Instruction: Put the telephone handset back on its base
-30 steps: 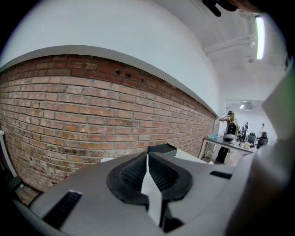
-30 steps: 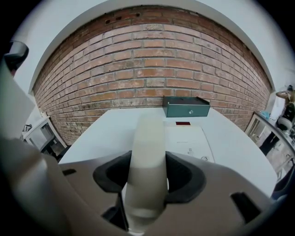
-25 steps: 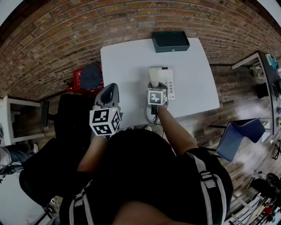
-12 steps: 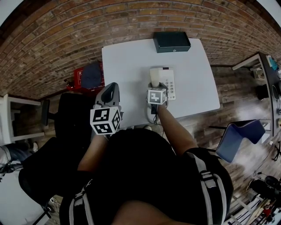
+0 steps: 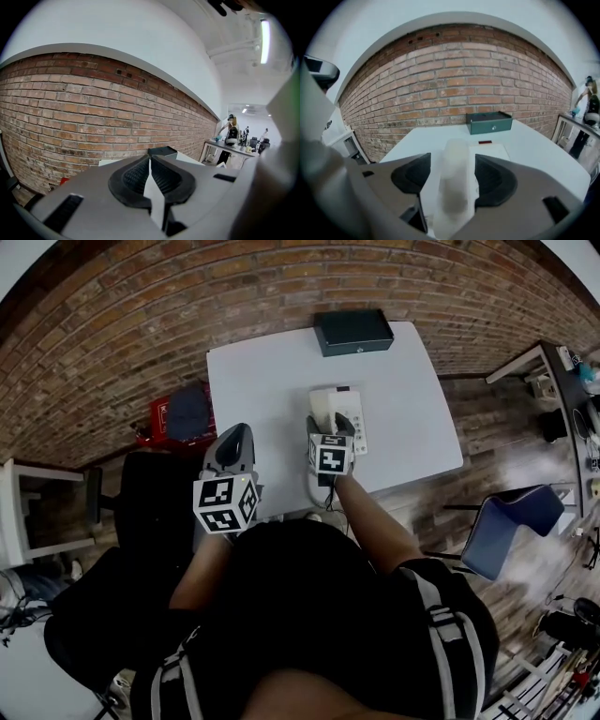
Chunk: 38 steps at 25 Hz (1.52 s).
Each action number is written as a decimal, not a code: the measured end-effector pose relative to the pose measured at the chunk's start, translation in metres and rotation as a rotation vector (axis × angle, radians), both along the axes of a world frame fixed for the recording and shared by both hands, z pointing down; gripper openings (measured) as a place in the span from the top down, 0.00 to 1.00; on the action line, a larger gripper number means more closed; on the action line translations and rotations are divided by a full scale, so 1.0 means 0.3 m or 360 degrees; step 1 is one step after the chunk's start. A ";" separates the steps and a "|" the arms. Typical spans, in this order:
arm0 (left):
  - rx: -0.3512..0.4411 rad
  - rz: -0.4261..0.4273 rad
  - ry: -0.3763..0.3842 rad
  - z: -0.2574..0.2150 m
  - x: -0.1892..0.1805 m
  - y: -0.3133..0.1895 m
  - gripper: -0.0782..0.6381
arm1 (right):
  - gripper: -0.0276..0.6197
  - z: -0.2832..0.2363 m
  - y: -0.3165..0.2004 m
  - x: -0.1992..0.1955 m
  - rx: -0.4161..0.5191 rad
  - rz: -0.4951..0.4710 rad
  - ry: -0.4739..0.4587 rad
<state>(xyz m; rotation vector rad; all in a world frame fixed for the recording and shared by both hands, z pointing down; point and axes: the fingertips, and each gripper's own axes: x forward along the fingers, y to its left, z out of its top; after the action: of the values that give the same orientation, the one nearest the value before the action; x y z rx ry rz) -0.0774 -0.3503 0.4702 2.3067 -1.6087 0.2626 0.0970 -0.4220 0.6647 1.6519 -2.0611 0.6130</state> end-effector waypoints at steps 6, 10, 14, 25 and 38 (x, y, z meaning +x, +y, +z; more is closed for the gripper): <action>0.0012 0.0072 0.0022 -0.005 0.051 -0.019 0.87 | 0.88 -0.257 0.020 0.056 0.0340 0.0060 -0.0087; 0.0022 0.0120 0.0033 -0.010 0.080 -0.033 0.87 | 0.95 -0.457 0.041 0.077 0.0564 0.0077 -0.0123; 0.0086 0.0134 0.0073 -0.042 0.103 -0.050 0.87 | 0.96 -0.641 0.061 0.082 0.0781 0.0047 -0.0106; 0.0172 0.0216 0.0111 -0.088 0.174 -0.064 0.87 | 0.96 -0.821 0.211 0.153 0.0988 0.0061 -0.0236; 0.0132 0.0316 0.0107 -0.070 0.241 -0.051 0.87 | 0.96 -0.780 0.270 0.191 0.0926 0.0148 -0.0185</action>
<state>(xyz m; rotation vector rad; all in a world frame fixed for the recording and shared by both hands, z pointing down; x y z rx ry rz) -0.0053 -0.3657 0.4493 2.5131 -1.3849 0.1644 0.1542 -0.3411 0.4306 2.0707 -2.4099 0.1340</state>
